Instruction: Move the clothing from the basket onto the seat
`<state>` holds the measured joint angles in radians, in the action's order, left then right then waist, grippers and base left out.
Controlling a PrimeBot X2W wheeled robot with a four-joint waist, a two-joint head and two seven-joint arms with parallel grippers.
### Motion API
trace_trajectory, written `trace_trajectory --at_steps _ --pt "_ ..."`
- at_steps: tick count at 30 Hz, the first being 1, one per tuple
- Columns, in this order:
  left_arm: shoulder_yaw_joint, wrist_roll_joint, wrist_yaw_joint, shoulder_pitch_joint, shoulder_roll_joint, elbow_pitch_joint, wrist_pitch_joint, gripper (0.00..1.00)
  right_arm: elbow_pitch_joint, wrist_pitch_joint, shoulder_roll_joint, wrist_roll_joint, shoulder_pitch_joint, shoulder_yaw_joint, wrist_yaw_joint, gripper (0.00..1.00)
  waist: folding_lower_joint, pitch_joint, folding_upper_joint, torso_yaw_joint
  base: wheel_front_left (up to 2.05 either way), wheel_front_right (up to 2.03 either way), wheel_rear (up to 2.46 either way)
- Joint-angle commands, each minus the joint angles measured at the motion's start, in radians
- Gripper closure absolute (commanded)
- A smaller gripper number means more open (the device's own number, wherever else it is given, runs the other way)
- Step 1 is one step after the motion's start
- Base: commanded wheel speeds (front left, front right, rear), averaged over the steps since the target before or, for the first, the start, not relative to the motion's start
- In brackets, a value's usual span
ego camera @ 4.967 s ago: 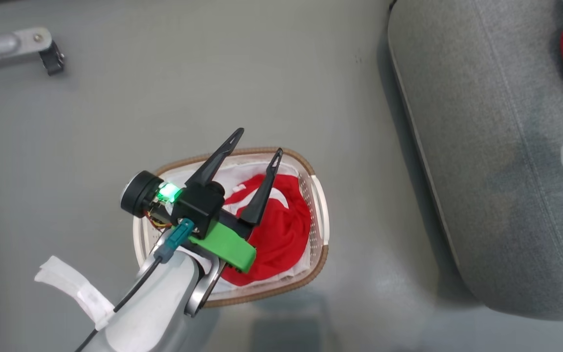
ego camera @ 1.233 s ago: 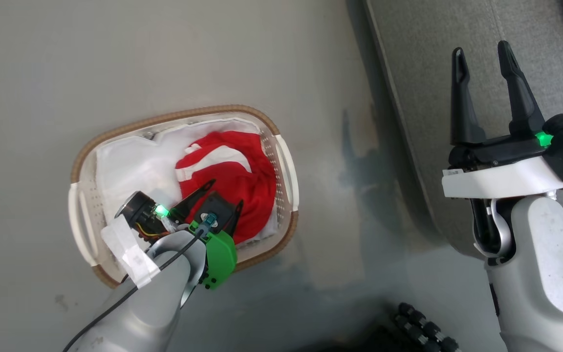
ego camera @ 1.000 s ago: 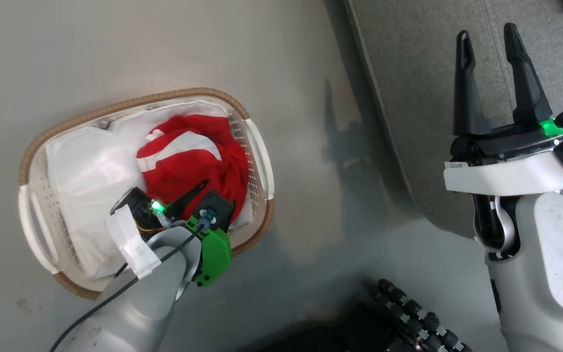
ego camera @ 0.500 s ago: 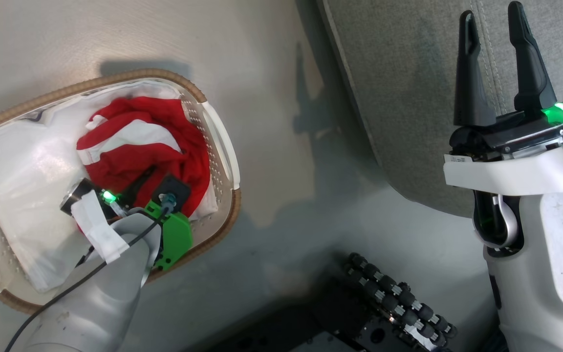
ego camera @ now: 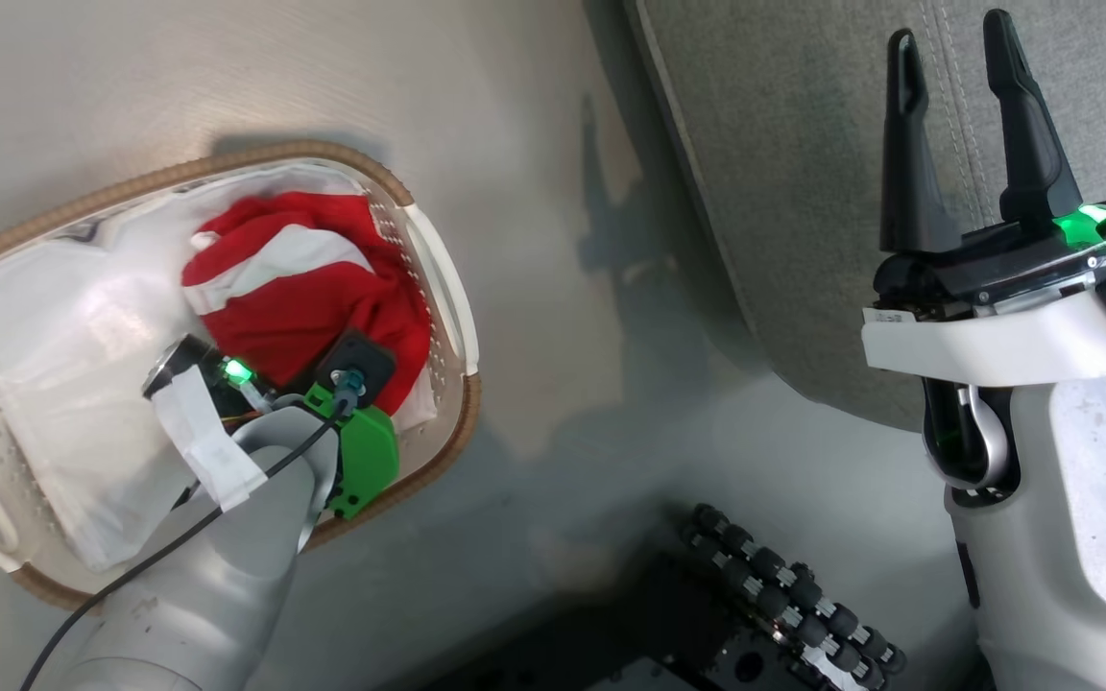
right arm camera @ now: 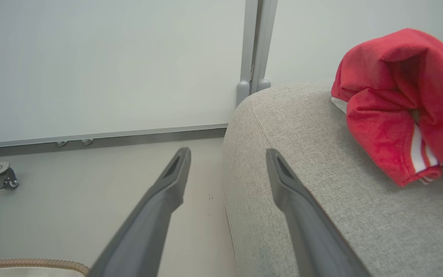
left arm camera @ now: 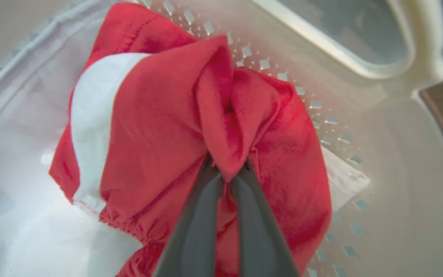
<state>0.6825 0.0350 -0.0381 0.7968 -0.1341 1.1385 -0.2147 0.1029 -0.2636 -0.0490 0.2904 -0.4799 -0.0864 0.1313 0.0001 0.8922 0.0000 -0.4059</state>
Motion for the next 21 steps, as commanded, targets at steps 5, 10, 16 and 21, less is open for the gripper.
trace_trajectory --at_steps 5,10,16,21 --pt "0.025 0.001 -0.034 0.007 0.024 -0.026 -0.032 1.00 -0.028 -0.002 -0.003 -0.040 0.030 0.011 -0.001 0.00 -0.0001 -0.099 0.0000 0.079 0.00 0.00 0.00" --pt "0.035 0.030 -0.054 -0.029 0.050 -0.079 -0.047 1.00 -0.052 -0.002 -0.003 -0.087 0.063 0.025 -0.001 0.00 -0.0001 -0.210 0.0000 0.148 0.00 0.00 0.00" --pt "0.023 0.085 -0.069 -0.095 0.067 -0.190 -0.051 1.00 -0.086 -0.002 -0.004 -0.155 0.125 0.042 -0.001 0.00 -0.0001 -0.371 0.0000 0.227 0.00 0.00 0.00" --pt "0.021 0.119 -0.078 -0.158 0.061 -0.293 -0.051 1.00 -0.120 -0.002 -0.004 -0.199 0.193 0.067 -0.001 0.00 -0.0001 -0.510 0.0000 0.285 0.00 0.00 0.00"
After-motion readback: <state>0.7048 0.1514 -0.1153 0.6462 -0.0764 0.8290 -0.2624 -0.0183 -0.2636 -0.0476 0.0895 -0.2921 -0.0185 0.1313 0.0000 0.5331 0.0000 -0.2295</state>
